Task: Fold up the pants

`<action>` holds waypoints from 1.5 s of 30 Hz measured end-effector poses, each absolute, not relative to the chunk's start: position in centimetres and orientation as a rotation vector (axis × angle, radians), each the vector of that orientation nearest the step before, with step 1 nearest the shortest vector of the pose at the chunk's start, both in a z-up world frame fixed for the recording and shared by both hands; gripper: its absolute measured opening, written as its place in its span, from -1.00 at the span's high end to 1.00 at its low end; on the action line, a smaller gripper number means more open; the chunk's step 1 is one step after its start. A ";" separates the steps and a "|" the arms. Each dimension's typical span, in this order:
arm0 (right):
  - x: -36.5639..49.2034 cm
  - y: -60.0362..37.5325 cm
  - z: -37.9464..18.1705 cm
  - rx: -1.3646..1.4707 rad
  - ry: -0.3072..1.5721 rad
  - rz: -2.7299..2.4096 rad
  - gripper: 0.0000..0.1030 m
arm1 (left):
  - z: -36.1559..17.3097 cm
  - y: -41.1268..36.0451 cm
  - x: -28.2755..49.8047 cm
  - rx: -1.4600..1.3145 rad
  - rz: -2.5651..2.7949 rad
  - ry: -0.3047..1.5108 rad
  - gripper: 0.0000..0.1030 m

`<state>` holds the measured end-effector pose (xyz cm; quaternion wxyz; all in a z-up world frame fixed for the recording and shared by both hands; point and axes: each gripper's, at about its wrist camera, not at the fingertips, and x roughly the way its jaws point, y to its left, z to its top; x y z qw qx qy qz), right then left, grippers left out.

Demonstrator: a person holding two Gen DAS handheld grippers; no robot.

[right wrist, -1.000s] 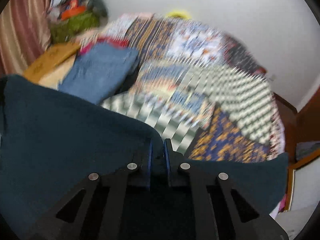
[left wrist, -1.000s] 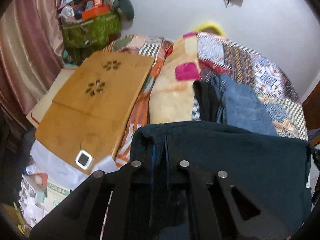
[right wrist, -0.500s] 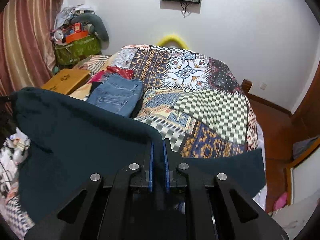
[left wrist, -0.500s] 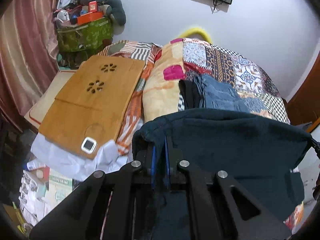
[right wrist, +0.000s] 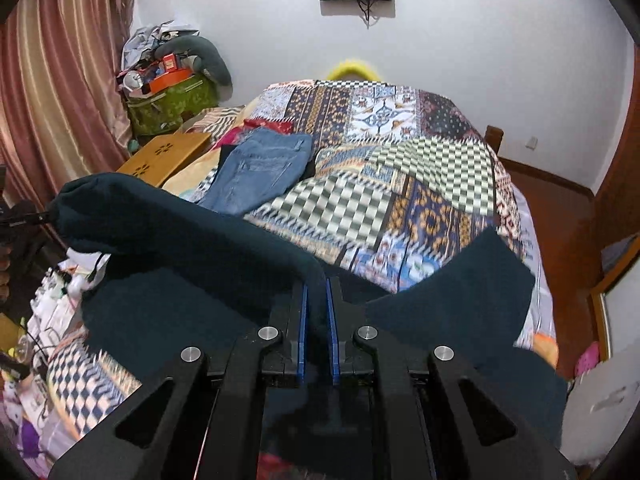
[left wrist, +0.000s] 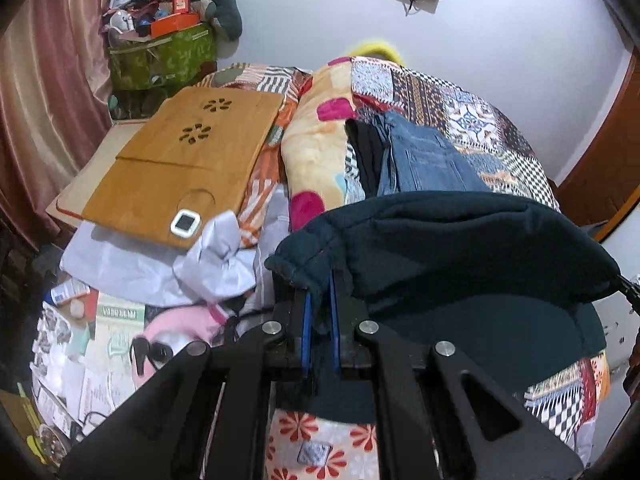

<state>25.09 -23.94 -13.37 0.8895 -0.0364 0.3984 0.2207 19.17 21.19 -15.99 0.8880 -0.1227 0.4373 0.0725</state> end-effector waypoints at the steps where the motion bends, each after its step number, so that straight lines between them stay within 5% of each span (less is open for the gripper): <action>1: 24.6 -24.1 -13.7 -0.069 0.836 0.461 0.85 | -16.4 21.1 18.5 -0.263 0.147 0.913 0.86; 15: 20.3 -24.6 -18.2 -0.035 0.916 0.472 0.85 | -22.7 20.8 13.6 -0.319 0.200 1.044 0.89; 26: 19.6 -26.4 -16.1 -0.009 0.921 0.441 0.77 | -19.8 20.1 13.9 -0.230 0.223 1.011 0.88; 29: 20.3 -27.9 -15.3 0.013 0.902 0.387 0.57 | -19.2 19.1 15.2 -0.211 0.213 1.008 0.76; 34: 22.7 -30.2 -14.3 0.011 0.872 0.285 0.17 | -18.1 16.3 18.3 -0.155 0.190 0.998 -0.06; 39: 26.4 -32.1 -14.2 0.028 0.873 0.216 -0.20 | -17.1 13.6 22.1 -0.119 0.159 0.982 -0.40; 45: 31.9 -33.4 -15.4 0.019 0.906 0.162 -0.21 | -16.9 10.8 27.4 -0.092 0.134 0.971 -0.61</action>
